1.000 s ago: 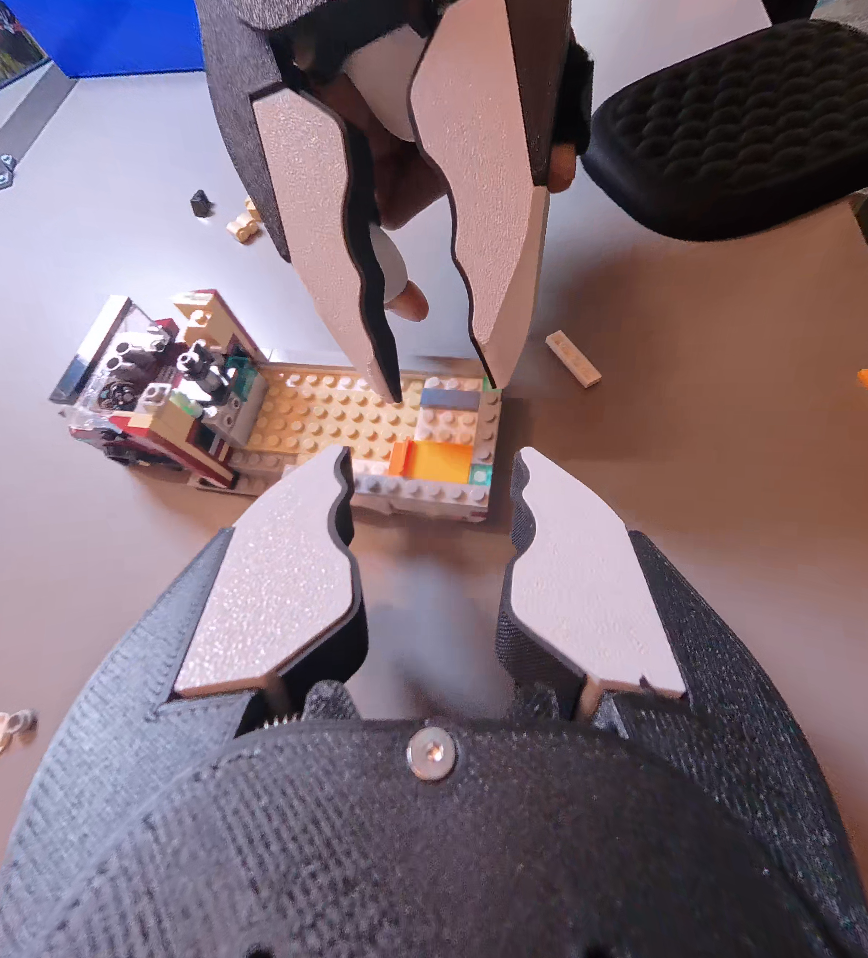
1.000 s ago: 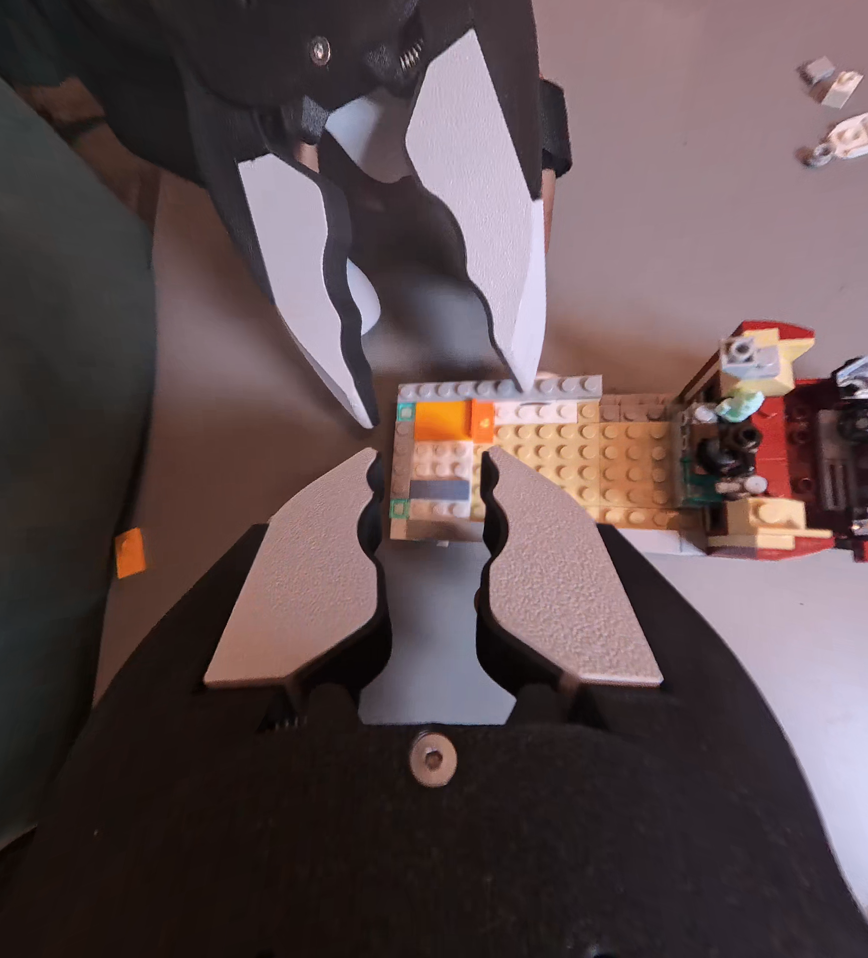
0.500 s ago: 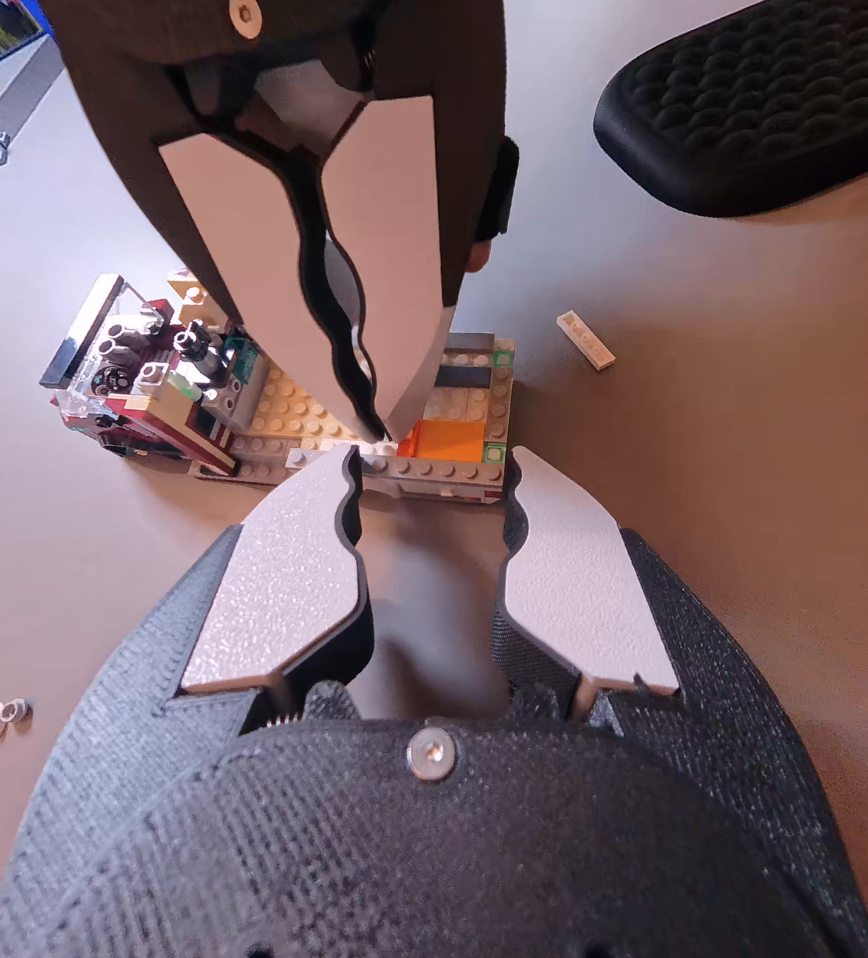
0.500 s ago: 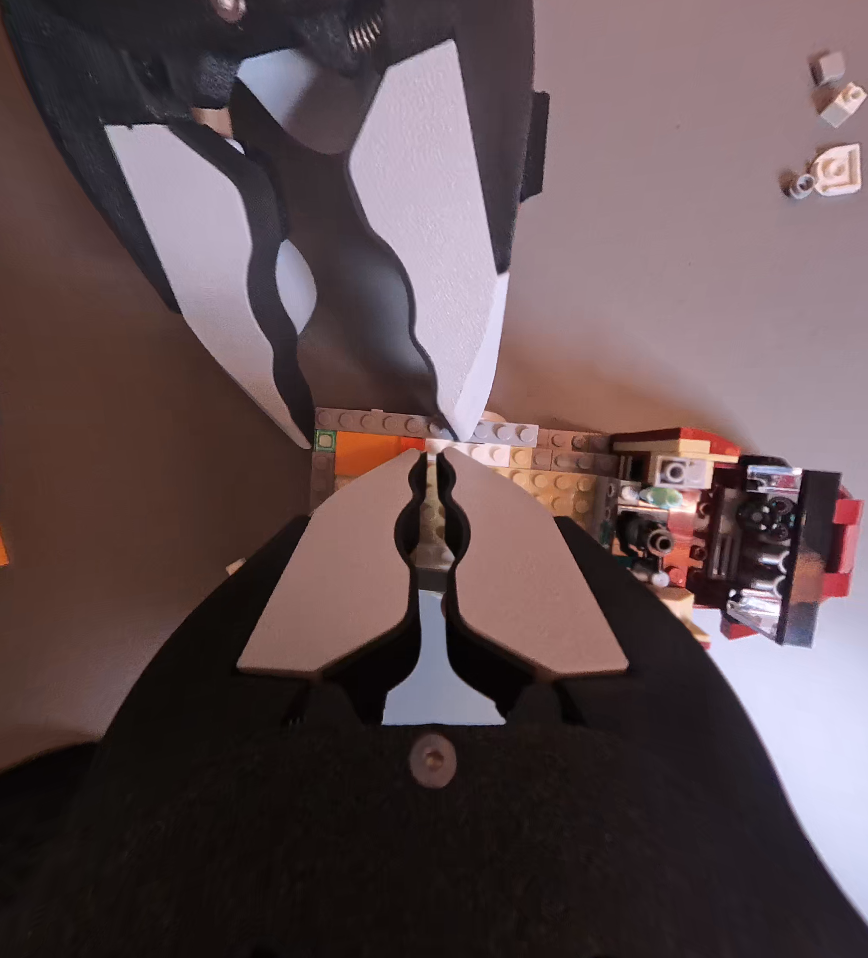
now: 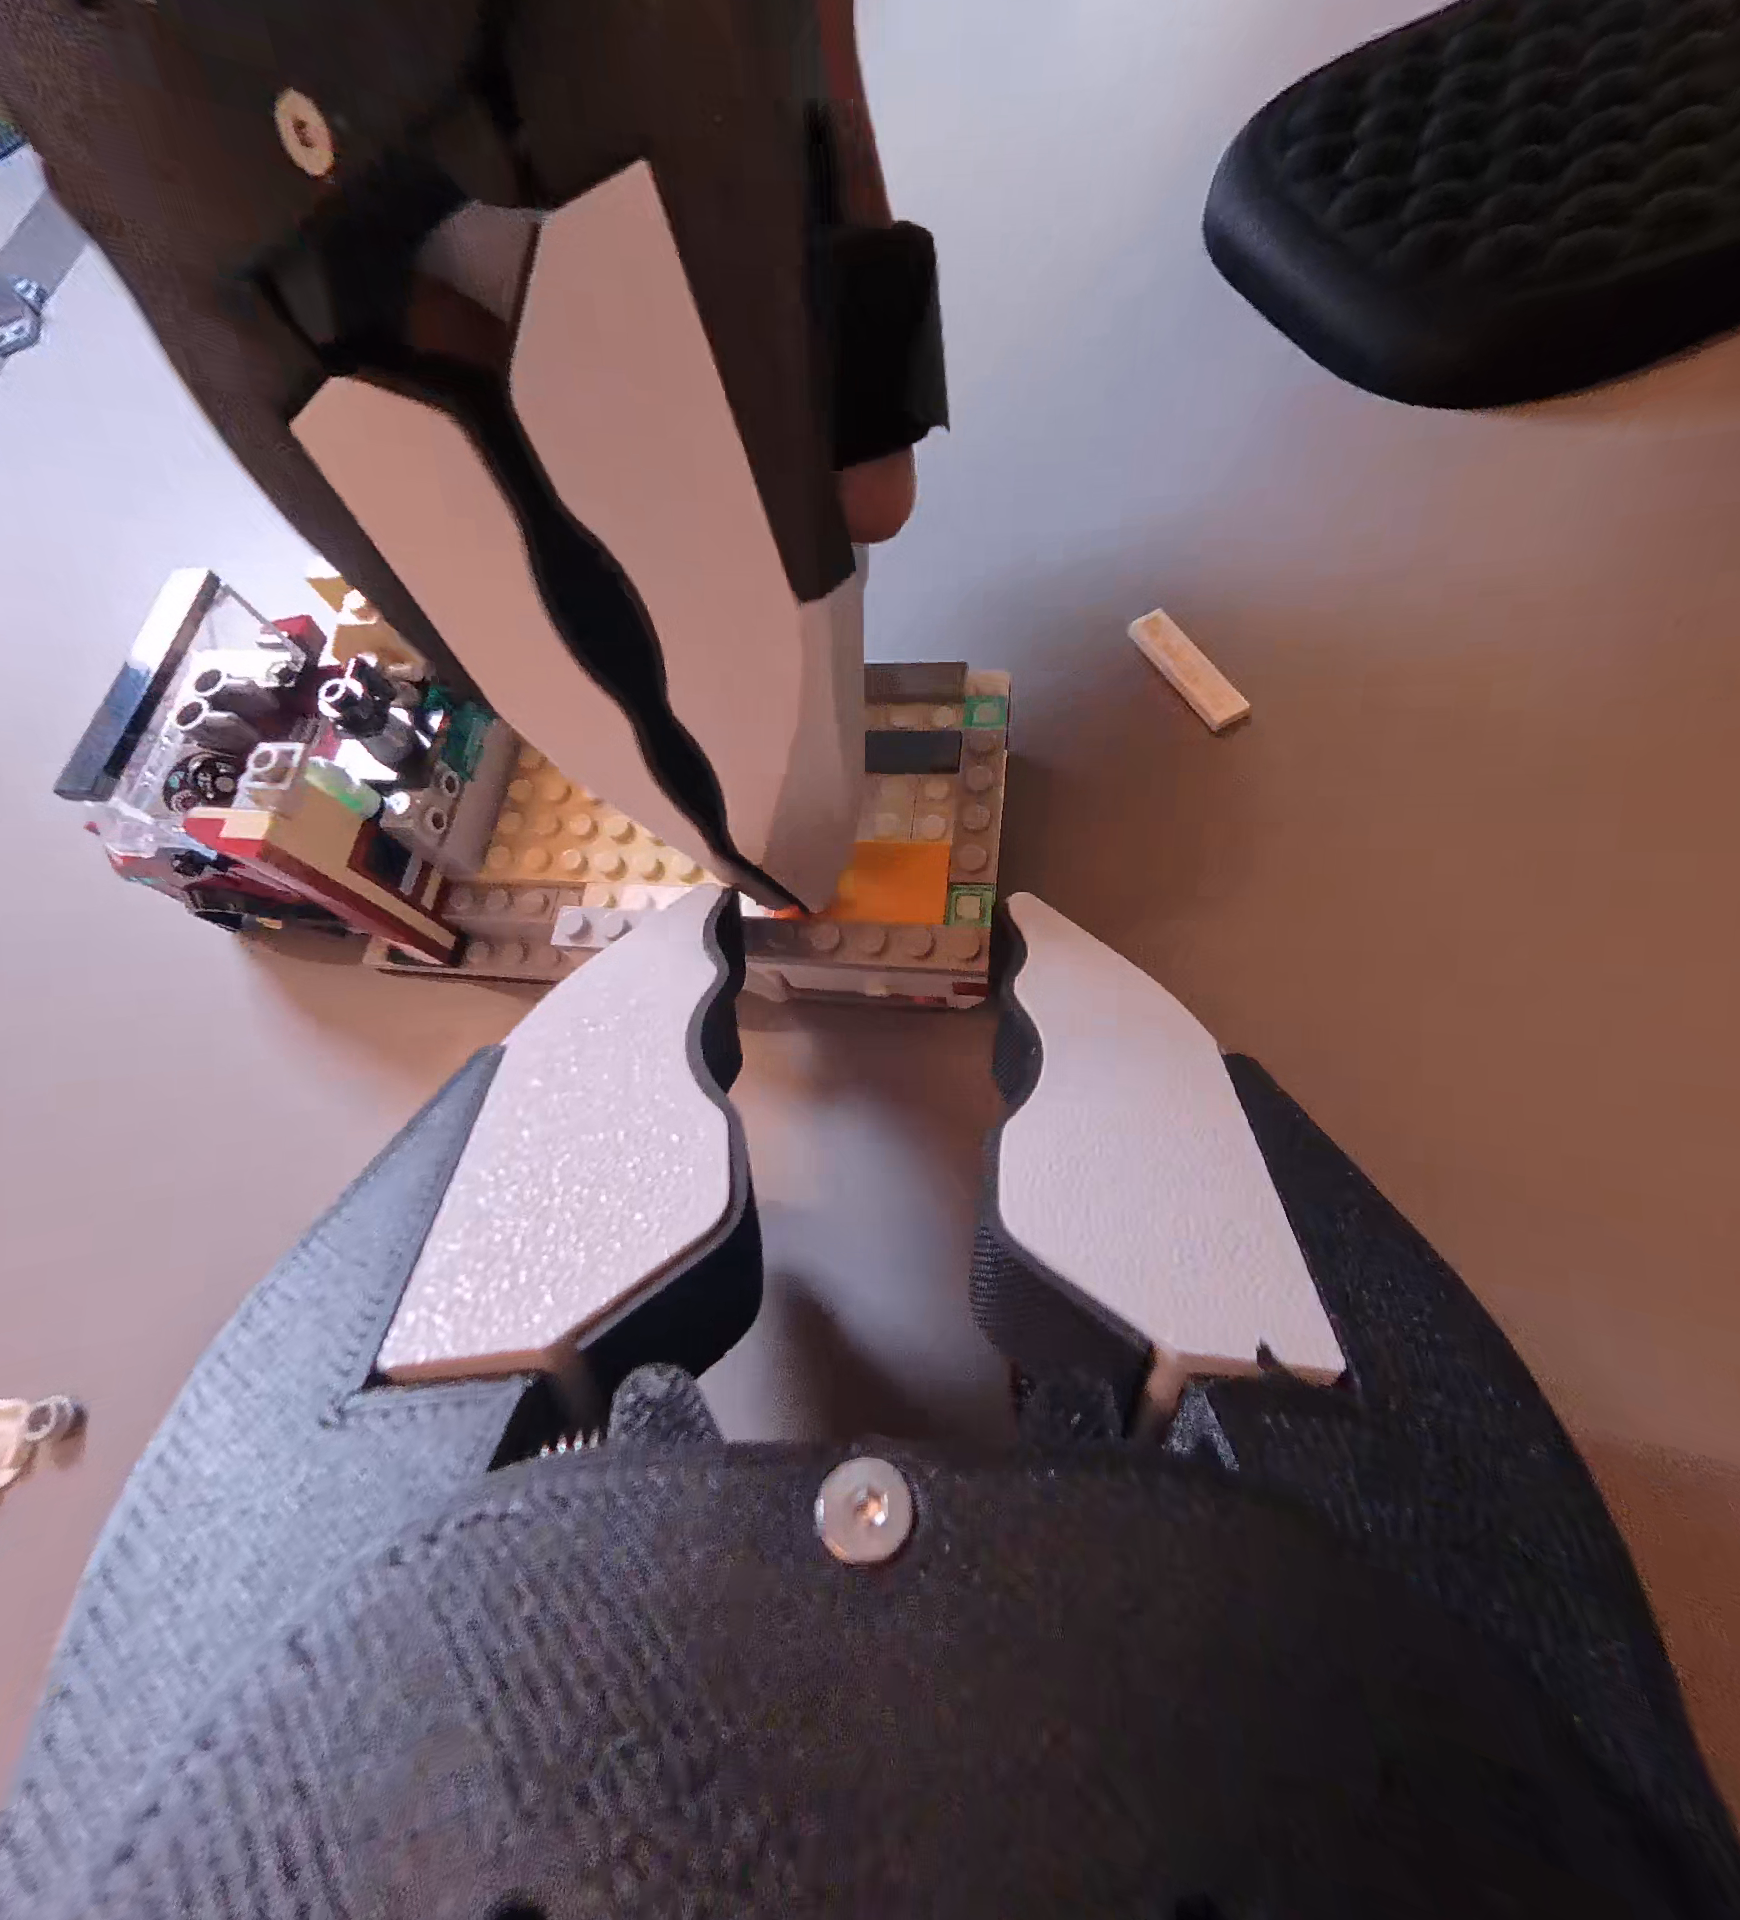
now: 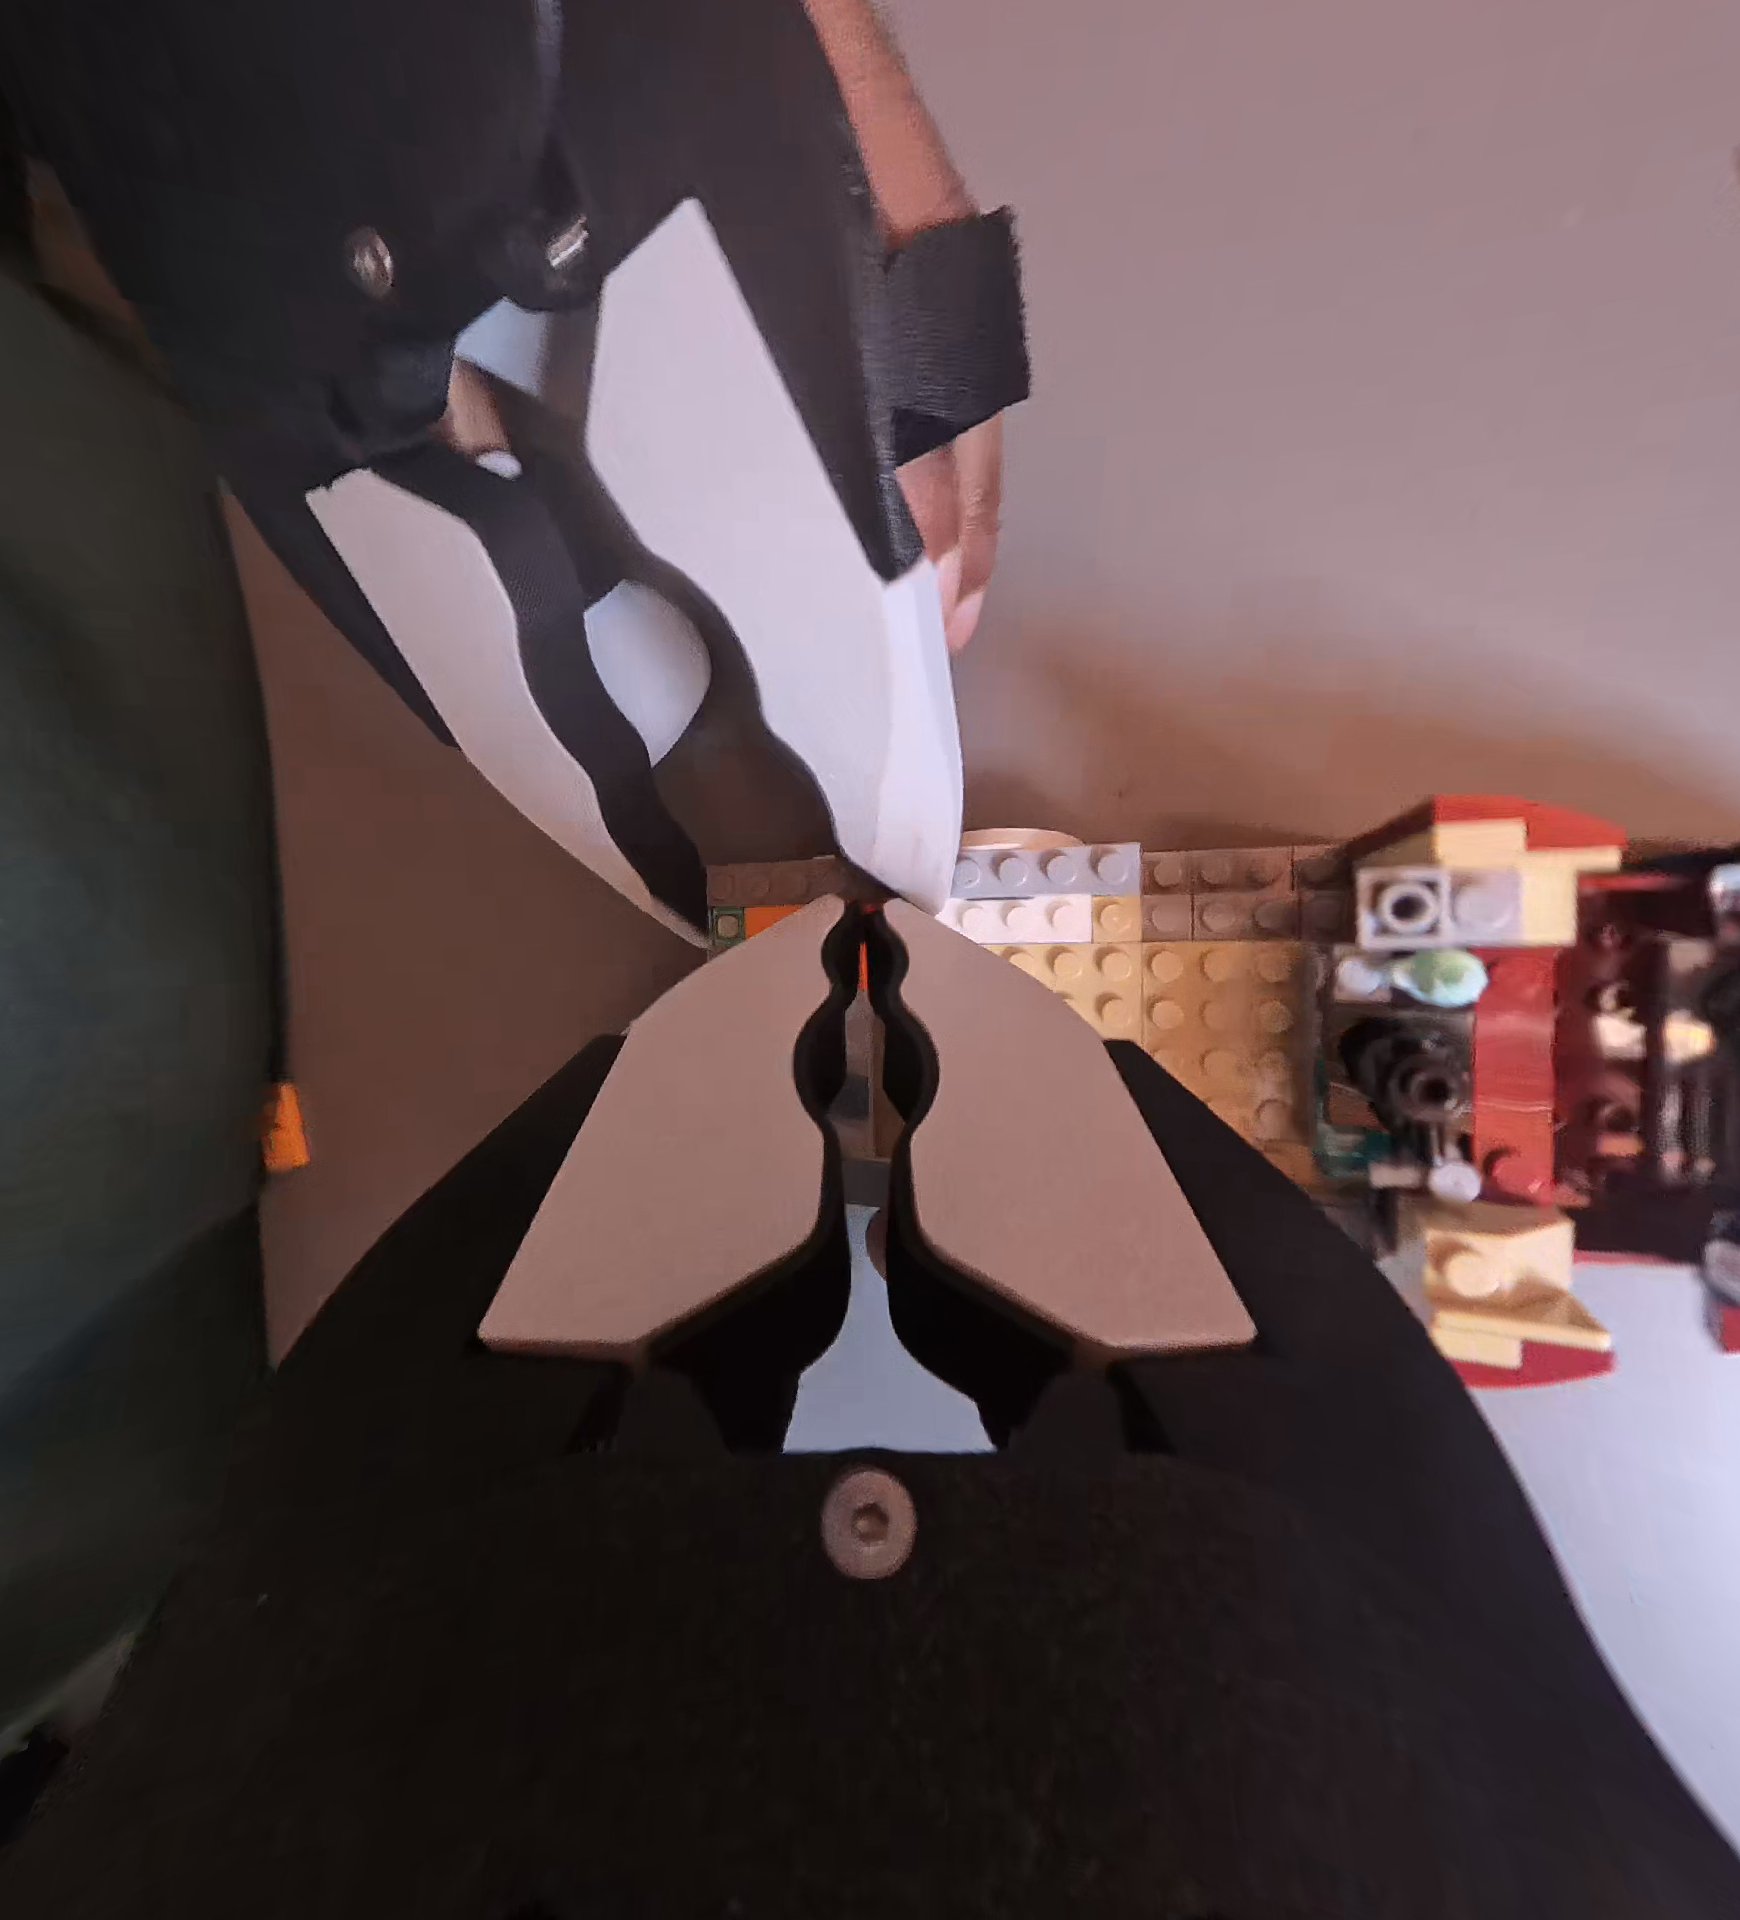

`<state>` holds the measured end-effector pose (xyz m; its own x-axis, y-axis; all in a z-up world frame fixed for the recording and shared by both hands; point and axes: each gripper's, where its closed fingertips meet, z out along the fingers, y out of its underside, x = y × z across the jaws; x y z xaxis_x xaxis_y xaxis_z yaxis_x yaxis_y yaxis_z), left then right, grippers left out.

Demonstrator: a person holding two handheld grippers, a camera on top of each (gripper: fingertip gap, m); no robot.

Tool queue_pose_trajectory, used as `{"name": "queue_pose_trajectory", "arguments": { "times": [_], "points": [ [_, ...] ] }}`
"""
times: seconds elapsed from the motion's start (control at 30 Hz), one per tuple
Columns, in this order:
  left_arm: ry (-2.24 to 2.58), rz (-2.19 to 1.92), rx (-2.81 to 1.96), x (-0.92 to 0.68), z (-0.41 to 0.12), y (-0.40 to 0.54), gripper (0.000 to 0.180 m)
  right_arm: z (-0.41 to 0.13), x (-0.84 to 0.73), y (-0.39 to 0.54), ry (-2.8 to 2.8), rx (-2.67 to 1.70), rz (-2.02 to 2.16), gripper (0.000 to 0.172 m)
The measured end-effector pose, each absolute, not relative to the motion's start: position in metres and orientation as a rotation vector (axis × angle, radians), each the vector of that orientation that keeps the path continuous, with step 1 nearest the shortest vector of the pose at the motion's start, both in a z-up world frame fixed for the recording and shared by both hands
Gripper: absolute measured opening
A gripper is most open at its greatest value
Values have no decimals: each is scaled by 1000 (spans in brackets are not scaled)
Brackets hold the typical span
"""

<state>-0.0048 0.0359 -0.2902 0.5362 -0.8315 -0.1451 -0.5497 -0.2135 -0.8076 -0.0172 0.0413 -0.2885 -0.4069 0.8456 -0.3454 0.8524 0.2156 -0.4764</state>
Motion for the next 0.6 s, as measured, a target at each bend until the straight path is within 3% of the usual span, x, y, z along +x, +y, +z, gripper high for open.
{"name": "queue_pose_trajectory", "arguments": {
  "times": [0.03, 0.17, 0.47, 0.6],
  "points": [
    [1108, -423, -1906, -6, -290, 37, 46, -288, -19, 43, 2357, 1764, -1023, 1],
    [1081, -437, -1914, -8, -291, 40, 45, -286, -24, 47, 1979, 1976, -1258, 1],
    [1050, -403, -1916, -14, -291, 48, 44, -283, -32, 60, 1899, 2224, -1431, 0],
    [1069, -397, -1919, -15, -293, 46, 35, -277, -28, 78, 1864, 2350, -1481, 0]
  ]
}}
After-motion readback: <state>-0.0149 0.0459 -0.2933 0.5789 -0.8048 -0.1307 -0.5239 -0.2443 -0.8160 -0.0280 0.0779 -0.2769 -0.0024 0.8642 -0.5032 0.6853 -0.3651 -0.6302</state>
